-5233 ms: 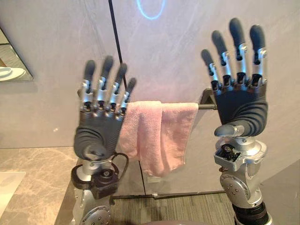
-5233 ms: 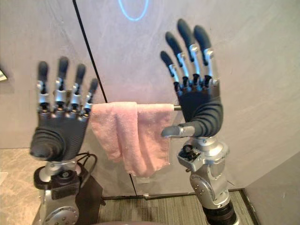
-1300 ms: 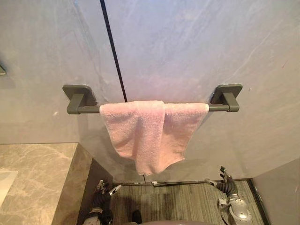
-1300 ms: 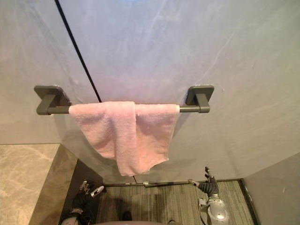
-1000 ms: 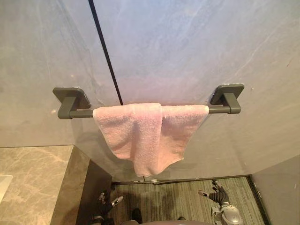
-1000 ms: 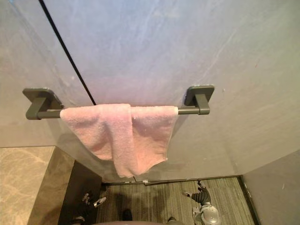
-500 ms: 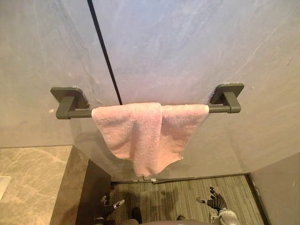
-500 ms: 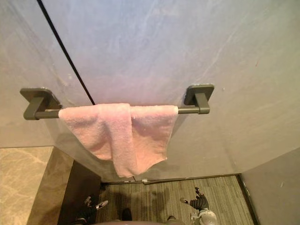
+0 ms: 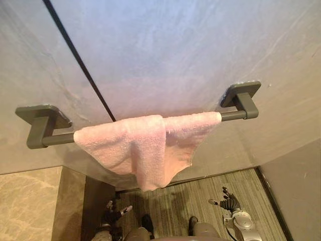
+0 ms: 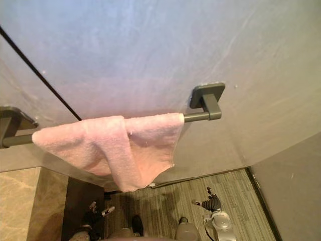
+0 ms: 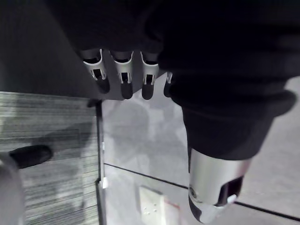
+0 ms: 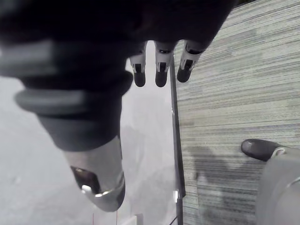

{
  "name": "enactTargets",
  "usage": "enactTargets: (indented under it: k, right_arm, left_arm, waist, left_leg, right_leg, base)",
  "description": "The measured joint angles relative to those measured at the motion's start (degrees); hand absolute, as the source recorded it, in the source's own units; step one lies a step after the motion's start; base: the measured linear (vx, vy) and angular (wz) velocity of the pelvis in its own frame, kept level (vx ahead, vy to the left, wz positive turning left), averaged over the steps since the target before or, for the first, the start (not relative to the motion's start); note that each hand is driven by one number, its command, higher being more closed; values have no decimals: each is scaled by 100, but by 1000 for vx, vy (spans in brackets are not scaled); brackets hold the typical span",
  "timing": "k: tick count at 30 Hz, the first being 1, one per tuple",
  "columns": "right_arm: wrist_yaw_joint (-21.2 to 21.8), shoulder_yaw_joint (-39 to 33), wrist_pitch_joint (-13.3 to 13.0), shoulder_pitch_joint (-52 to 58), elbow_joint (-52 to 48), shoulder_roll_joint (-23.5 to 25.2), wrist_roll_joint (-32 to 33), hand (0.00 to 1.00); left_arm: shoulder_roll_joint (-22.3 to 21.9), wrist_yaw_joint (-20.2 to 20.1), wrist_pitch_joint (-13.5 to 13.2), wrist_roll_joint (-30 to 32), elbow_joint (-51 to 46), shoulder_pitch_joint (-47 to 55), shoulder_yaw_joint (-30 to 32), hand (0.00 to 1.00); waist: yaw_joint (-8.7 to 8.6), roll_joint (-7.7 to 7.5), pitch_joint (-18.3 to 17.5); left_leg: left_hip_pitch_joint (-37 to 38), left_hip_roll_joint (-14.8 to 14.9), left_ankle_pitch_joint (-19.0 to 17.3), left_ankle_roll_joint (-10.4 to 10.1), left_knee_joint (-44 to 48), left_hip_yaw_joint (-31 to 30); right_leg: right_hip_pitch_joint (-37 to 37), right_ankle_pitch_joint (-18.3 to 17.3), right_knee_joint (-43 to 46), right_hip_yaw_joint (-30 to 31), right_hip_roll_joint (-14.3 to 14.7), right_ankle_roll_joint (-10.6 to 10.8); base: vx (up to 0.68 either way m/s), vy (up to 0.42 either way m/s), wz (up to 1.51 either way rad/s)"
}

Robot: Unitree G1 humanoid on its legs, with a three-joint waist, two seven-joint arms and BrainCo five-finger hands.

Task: Organize washtable

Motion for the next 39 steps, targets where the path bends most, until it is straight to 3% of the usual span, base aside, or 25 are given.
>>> enactTargets:
  k: [3, 5, 7, 8, 9, 10, 11, 12, 13, 14, 15, 16, 19, 21, 23, 25, 27, 35, 39]
  right_arm:
    - [10, 0, 25, 57, -142, 3, 0, 0]
    - [11, 3, 29, 30, -158, -3, -1, 0]
    - [13, 27, 37, -1, -153, 2, 0, 0]
    - [10, 106, 47, -39, -141, -73, 4, 0]
    - [9, 135, 44, -104, -147, -174, 5, 0]
    - [2, 129, 31, -197, -151, -291, 9, 0]
    - [-11, 88, 32, -236, -144, -504, 13, 0]
    - [-18, 80, 34, -210, -137, -543, 13, 0]
    - [-28, 71, 35, -136, -132, -582, 15, 0]
    - [-35, 69, 33, -121, -134, -605, 14, 0]
    - [-51, 64, 31, -122, -132, -624, 14, 0]
    - [-83, 42, 29, -188, -133, -633, 15, 0]
    - [-152, -133, 30, -197, -135, -657, 59, 0]
    - [-152, -157, 45, -162, -134, -634, 77, 0]
    - [-154, -170, 59, -179, -133, -580, 89, 0]
    - [-174, -253, 60, -212, -105, -439, 188, 0]
    - [-228, -431, 58, -234, -73, -284, 193, 0]
    - [-281, -459, 65, -218, 360, -206, 200, 0]
    - [-277, -562, 71, -142, 382, -151, 203, 0]
  left_arm:
    - [186, 67, -15, -59, -88, -83, 62, 0]
    - [264, 143, -24, -125, -87, -80, 207, 0]
    - [306, 189, -52, -168, -88, -60, 296, 0]
    - [319, 263, -53, -286, -75, -58, 324, 0]
    - [189, 257, -55, -322, -76, -46, 329, 0]
    - [38, 257, -52, -347, -69, -93, 322, 0]
    - [-258, 255, -48, -403, -50, -186, 271, 0]
    - [-324, 259, -48, -446, -46, -197, 241, 0]
    - [-364, 257, -47, -497, -47, -180, 143, 0]
    - [-365, 261, -48, -530, -51, -190, 96, 0]
    - [-369, 260, -46, -551, -57, -163, 34, 0]
    - [-388, 257, -43, -550, -62, -142, 24, 0]
    - [-457, 230, -45, -552, -83, -124, -35, 0]
    - [-465, 217, -46, -549, -83, -113, -40, 0]
    - [-461, 218, -45, -548, -86, -130, -36, 0]
    - [-376, 235, -33, -544, -82, -211, -28, 0]
    - [-269, 249, -33, -537, -82, -246, -28, 0]
    - [-186, 258, 9, -319, 284, -191, -12, 0]
    - [-186, 245, 72, -295, 483, -148, 29, 0]
  waist:
    - [38, 24, 6]
    - [56, -8, -17]
    - [106, -196, -133]
    - [179, -343, -304]
    - [268, -249, -334]
    - [271, -123, -277]
    - [175, 92, -162]
    - [139, 106, -161]
    - [96, 116, -159]
    - [86, 115, -159]
    - [137, 71, -124]
    - [166, 98, -111]
    - [120, 169, -93]
    - [120, 272, -111]
    - [121, 390, -182]
    - [104, 292, -163]
    - [99, 236, -177]
    - [19, 186, -171]
    - [14, 140, -202]
  left_leg:
    - [-285, 274, -154, -200, 508, -274]
    - [-571, 538, -276, -391, 949, -476]
    - [-792, 648, -329, -606, 1211, -640]
    - [-1042, 815, -181, -930, 1216, -903]
    - [-1137, 989, -48, -1068, 1102, -973]
    - [-1210, 1140, 114, -1075, 1012, -1074]
    - [-1327, 1299, 620, -704, 817, -1139]
    - [-1348, 1291, 908, -519, 686, -1090]
    - [-1311, 1295, 1538, -287, 340, -869]
    - [-1306, 1306, 1817, -314, 214, -709]
    - [-1342, 1242, 1624, -482, 494, -625]
    - [-1468, 1051, 1064, -621, 1117, -756]
    - [-1357, 392, -127, -601, 2280, -840]
    - [-1123, 213, -555, -511, 2278, -745]
    - [-922, 193, -578, -441, 1711, -658]
    - [-600, 70, -175, -179, 726, -483]
    - [-399, -57, 213, -161, 126, -513]
    - [208, -159, 804, -59, -844, -582]
    - [295, -164, 832, -27, -879, -587]
  right_leg:
    - [-279, -103, 1017, 172, -429, 38]
    - [-319, -75, 1332, 603, -532, 73]
    - [-259, 127, 1090, 871, -579, 403]
    - [13, -507, 494, 621, -435, 969]
    - [90, -721, 235, 417, -273, 855]
    - [142, -838, 99, 258, -115, 688]
    - [228, -814, 94, -91, 104, 635]
    - [253, -811, 100, -234, 126, 630]
    - [310, -753, 58, -479, 187, 533]
    - [318, -723, 34, -604, 218, 432]
    - [294, -692, -18, -707, 261, 110]
    - [292, -675, -105, -795, 259, -7]
    - [441, -552, -256, -888, 155, -76]
    - [493, -515, -321, -933, 194, -46]
    - [499, -401, -420, -961, 255, 15]
    - [558, -137, -802, -1038, 223, 72]
    - [639, 54, -1059, -1116, 198, 83]
    - [851, 142, -1091, -1134, 222, 75]
    - [906, 141, -1133, -1112, 229, 57]
  base:
    - [19, -96, 33]
    - [-26, -295, 33]
    - [-77, -520, 32]
    - [-68, -549, 23]
    - [-87, -541, 27]
    - [-144, -463, 56]
    - [-173, -430, 84]
    - [-199, -377, 119]
    - [-210, -333, 89]
    - [-199, -314, 64]
    - [-188, -274, 24]
    - [-99, -152, 13]
    - [-76, -61, 17]
    - [-59, 44, 16]
    - [-39, 56, 16]
    - [-36, 50, 20]
    - [-54, 47, 24]
    - [-94, 23, 4]
    - [-150, 33, 2]
